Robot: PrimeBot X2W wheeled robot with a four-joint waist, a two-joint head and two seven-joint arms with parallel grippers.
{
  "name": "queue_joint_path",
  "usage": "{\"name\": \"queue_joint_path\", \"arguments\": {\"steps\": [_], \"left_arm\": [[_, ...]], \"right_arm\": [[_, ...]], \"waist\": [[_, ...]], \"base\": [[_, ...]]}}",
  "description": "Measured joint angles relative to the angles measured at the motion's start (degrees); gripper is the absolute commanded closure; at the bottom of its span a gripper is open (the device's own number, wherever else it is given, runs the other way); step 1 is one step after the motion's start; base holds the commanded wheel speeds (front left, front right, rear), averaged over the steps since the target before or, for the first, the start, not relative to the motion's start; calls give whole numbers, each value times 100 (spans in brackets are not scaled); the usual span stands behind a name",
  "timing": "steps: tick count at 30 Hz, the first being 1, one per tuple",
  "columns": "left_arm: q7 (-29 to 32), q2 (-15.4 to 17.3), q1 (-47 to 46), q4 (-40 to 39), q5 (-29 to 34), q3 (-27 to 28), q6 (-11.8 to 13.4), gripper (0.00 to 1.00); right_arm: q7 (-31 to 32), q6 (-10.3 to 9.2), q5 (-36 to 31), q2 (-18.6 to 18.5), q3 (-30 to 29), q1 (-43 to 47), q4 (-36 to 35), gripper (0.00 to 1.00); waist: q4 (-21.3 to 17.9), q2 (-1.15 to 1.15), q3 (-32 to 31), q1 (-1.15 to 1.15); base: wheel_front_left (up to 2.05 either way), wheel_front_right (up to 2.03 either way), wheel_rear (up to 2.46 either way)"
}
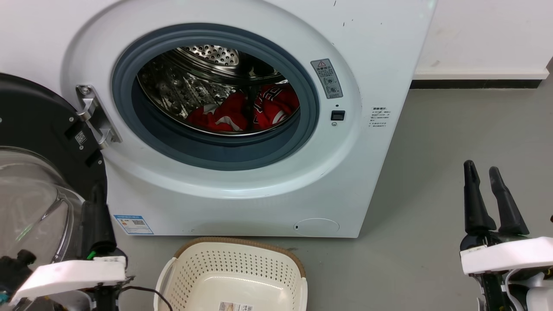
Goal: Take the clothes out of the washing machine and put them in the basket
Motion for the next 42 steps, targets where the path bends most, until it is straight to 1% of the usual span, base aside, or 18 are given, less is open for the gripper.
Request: {"name": "queue_joint_path", "arguments": {"steps": [4, 11, 16, 23, 33, 42], "left_arm": [[-85, 0, 51, -237, 436, -191, 7, 0], [-211, 0, 168, -567, 1255, -461, 108, 0], [-290, 2, 224, -650, 1741, -621, 205, 0], [-393, 4, 336, -635, 2453, -887, 210, 0], [-542, 8, 419, -544, 3527, -1282, 434, 0], [-651, 79, 460, -401, 4058, -1526, 698, 0]], "right_arm": [[-68, 0, -402, 0, 57, 28, -129, 0], [-213, 0, -1198, -1, 212, 69, -333, 0], [-287, 0, -1631, -1, 289, 90, -439, 0], [-400, 0, -2170, -1, 331, 194, -498, 0], [-538, 1, -2775, -2, 431, 326, -433, 0], [-666, 1, -3238, -3, 464, 437, -313, 0]], "waist": [[0, 0, 4, 0], [-4, 0, 18, 0], [-5, 0, 23, 0], [-6, 0, 24, 0], [-12, 0, 29, 0], [-17, 0, 22, 0]], "base": [[0, 0, 0], [0, 0, 0], [0, 0, 0], [0, 0, 0], [0, 0, 0], [0, 0, 0]]}}
